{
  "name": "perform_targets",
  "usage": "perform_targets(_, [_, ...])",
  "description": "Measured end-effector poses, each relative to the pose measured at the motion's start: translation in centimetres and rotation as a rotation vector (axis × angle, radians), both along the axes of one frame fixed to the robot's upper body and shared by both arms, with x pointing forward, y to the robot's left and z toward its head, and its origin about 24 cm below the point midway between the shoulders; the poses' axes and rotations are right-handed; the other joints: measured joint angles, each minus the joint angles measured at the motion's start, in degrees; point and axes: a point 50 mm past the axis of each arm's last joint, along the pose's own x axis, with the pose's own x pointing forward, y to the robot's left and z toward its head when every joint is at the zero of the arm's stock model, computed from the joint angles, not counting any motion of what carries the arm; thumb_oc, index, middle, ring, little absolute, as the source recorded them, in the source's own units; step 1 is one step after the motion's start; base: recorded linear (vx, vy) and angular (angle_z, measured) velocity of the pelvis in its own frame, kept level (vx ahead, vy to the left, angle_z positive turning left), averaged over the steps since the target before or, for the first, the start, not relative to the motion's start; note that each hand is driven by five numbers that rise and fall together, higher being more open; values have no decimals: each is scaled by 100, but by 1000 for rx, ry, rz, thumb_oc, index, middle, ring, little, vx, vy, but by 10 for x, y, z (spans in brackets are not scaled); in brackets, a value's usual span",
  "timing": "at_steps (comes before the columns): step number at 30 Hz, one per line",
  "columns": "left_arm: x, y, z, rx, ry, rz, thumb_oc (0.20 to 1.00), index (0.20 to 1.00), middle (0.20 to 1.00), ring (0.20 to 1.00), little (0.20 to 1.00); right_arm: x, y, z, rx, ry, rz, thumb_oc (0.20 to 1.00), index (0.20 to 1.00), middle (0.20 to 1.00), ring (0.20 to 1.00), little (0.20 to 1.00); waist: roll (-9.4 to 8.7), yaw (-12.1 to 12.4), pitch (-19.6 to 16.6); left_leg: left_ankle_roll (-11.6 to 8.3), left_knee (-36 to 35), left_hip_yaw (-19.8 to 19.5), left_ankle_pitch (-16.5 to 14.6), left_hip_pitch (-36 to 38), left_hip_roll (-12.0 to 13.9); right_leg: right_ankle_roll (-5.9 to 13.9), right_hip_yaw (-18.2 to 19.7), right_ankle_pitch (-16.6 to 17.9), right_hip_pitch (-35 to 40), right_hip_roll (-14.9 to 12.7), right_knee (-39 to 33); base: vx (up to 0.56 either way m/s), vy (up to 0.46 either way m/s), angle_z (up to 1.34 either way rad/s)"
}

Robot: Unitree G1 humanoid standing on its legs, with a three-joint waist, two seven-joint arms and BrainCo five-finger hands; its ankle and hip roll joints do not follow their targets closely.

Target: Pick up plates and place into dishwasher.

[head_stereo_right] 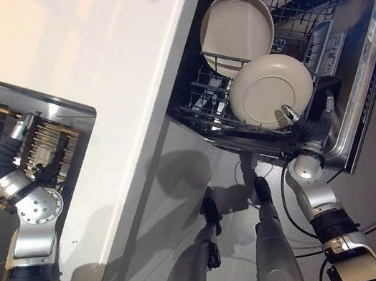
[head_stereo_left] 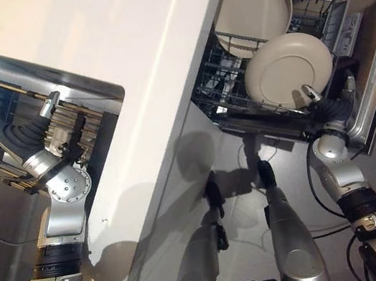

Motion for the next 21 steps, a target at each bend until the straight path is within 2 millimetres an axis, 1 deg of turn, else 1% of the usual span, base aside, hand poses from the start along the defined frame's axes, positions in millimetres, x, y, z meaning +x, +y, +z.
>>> perform_targets(1, [0,-2,1,0,-7,-7,1000,1000,1000,1000,1000,1,2,0,4,-3,6,1000,1000,1000,1000,1000,0,47,0,0,-1,-1,0,1,-6,4,0,-3,0,-7,0,1,52,2])
perform_targets(4, [0,-8,2,1,-16,-27,1000,1000,1000,1000,1000,2,3,1,30,-16,22,1000,1000,1000,1000,1000,0,73,0,10,-4,-15,7,-3,-30,21,-10,-10,0,-34,3,-8,23,3])
perform_targets(8, [1,-7,2,2,-10,-21,1000,1000,1000,1000,1000,4,3,2,47,-36,88,1000,1000,1000,1000,1000,1,63,0,22,4,-23,15,-23,-49,60,-11,-18,-10,-55,1,-4,2,1])
perform_targets(12, [2,-5,3,6,-7,-14,1000,1000,1000,1000,1000,5,4,3,45,-42,137,1000,1000,1000,1000,1000,1,51,-1,18,2,-22,11,-44,-49,54,-11,-13,-32,-55,1,-4,8,0])
perform_targets(16, [2,-6,4,3,-2,-9,1000,1000,1000,1000,1000,6,7,4,53,-54,170,1000,1000,1000,1000,1000,4,66,-3,14,-1,-39,9,-54,-49,56,-28,-10,-33,-56,-1,-21,44,2])
perform_targets(21, [2,-7,7,2,-16,-17,1000,1000,1000,1000,1000,9,11,7,53,-65,194,1000,1000,1000,1000,1000,16,76,-11,15,12,-138,13,-127,-48,37,-136,9,-51,-67,-3,-20,57,9])
